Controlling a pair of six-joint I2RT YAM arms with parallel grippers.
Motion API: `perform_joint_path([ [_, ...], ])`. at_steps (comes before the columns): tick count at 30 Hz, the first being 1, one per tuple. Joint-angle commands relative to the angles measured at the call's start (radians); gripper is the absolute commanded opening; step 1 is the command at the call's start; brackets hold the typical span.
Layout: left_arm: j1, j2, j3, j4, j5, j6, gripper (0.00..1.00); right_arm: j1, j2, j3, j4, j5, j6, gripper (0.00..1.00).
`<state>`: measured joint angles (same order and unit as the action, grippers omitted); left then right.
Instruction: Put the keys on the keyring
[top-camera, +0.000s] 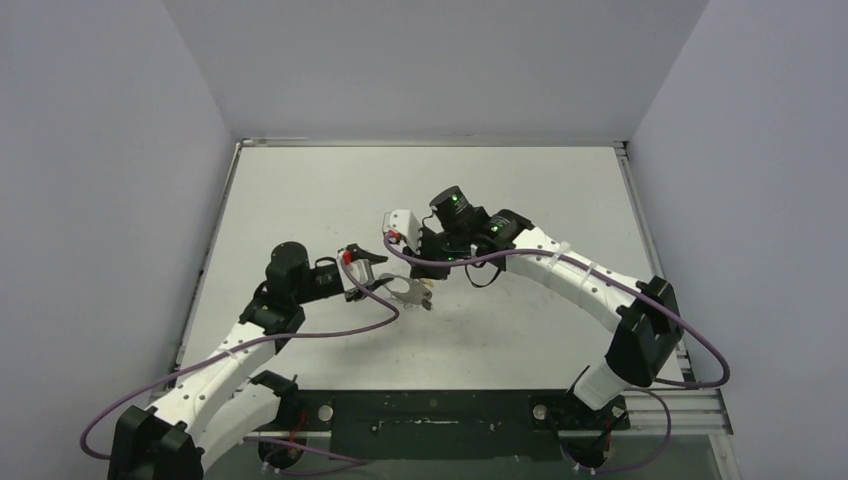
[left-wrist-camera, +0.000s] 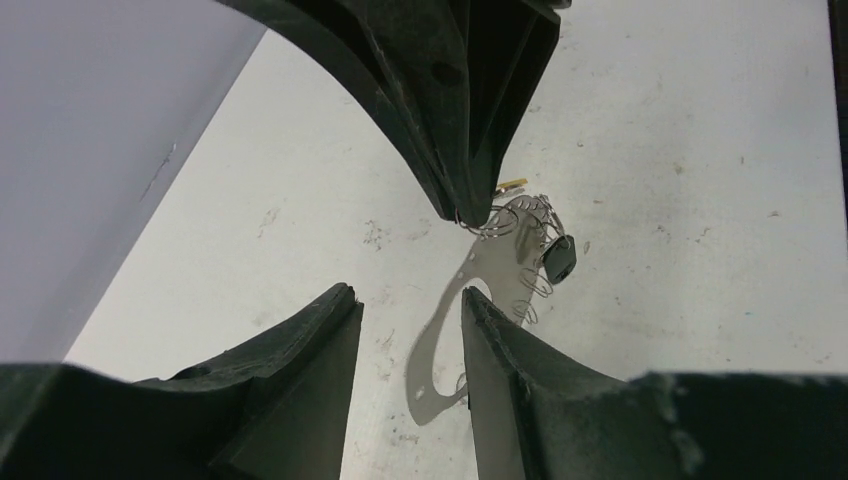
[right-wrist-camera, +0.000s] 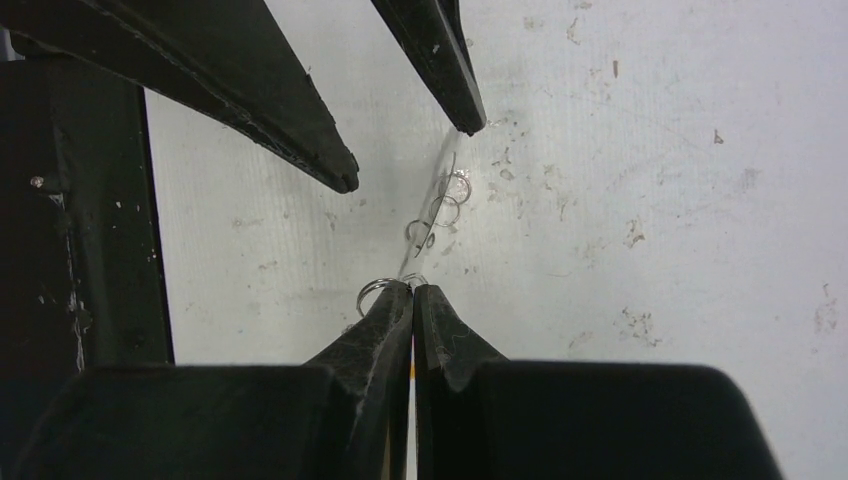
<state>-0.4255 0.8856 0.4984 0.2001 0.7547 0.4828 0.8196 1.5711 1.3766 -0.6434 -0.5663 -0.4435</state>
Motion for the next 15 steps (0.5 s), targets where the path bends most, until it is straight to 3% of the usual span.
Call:
perform_joint_path([
  [1,0.005,-0.017,0.012,0.02,0.032,-0.079,0.4,0.009,0.021,0.01,0.027,0.021,0.026,0.0],
  [9,0.004,0.011,-0.075,0.26,0.078,-0.278,0.33,0.009,0.028,0.012,0.045,0.012,0.041,0.0],
  [15,0.002,-0.013,-0.095,0.276,0.064,-0.349,0.33,0.009,0.036,0.024,0.057,-0.01,0.062,0.0],
])
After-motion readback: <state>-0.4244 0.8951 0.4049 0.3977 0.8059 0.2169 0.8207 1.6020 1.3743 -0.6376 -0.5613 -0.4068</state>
